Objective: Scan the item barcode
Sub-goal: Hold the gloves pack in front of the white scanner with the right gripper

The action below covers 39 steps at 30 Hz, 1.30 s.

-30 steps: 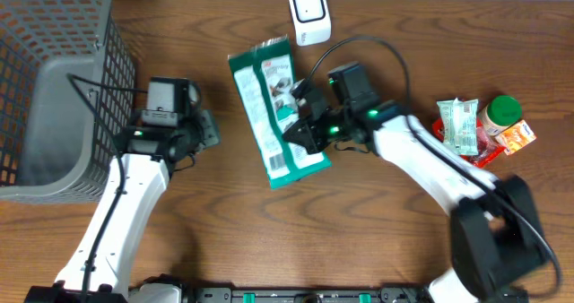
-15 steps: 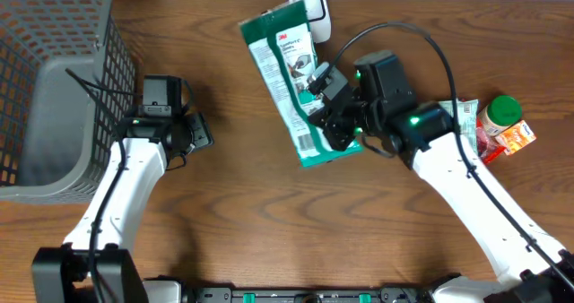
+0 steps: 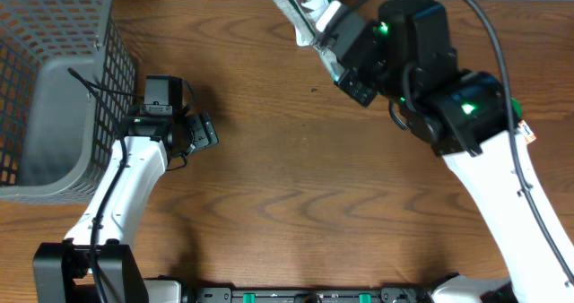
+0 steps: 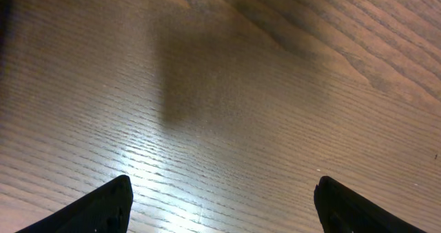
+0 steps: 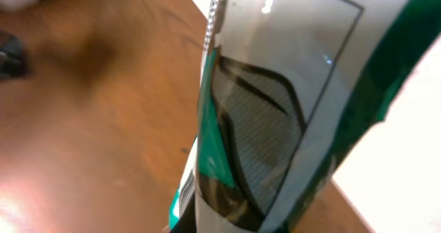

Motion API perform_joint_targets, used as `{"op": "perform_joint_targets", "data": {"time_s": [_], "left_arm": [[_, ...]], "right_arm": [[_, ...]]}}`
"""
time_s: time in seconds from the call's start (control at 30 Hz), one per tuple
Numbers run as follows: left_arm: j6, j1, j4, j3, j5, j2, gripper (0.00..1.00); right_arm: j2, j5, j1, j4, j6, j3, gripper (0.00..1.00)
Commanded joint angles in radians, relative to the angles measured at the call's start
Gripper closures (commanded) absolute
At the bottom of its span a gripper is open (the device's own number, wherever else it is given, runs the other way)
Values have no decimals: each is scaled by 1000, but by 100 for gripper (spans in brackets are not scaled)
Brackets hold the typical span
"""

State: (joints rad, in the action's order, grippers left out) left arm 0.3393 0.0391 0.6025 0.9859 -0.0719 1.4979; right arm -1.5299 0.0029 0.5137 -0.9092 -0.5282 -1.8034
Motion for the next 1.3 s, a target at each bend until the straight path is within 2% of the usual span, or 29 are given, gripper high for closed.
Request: {"op": "perform_joint_targets", "data": {"time_s": [0.0,0.13,0.3,0.53,0.7,1.03,1.17,1.27], "left_arm": [[-6,-4,3,-17,13,5,15],[-6,-4,3,-17,13,5,15],[-6,-4,3,-17,13,5,15],[-6,-4,3,-17,13,5,15],[-6,-4,3,-17,13,5,15],[-6,-4,3,-17,13,5,15],[-6,-4,3,-17,13,5,15],[-6,-4,3,-17,13,5,15]], "right_arm": [[-91,199,31,22,-138,-26,96],[-182,291,58,90,-309,-41,90],[-295,348,72,271,-533,-41,97],[-480,454,68,644,-754,-41,99],[-629,460,64,882,-1000,-41,99],[-801,439,35,1257,-1023,-41,99],[-837,394,18,1290,-1021,-41,99],[-853,326,1,1295,-959,-41,99]]}}
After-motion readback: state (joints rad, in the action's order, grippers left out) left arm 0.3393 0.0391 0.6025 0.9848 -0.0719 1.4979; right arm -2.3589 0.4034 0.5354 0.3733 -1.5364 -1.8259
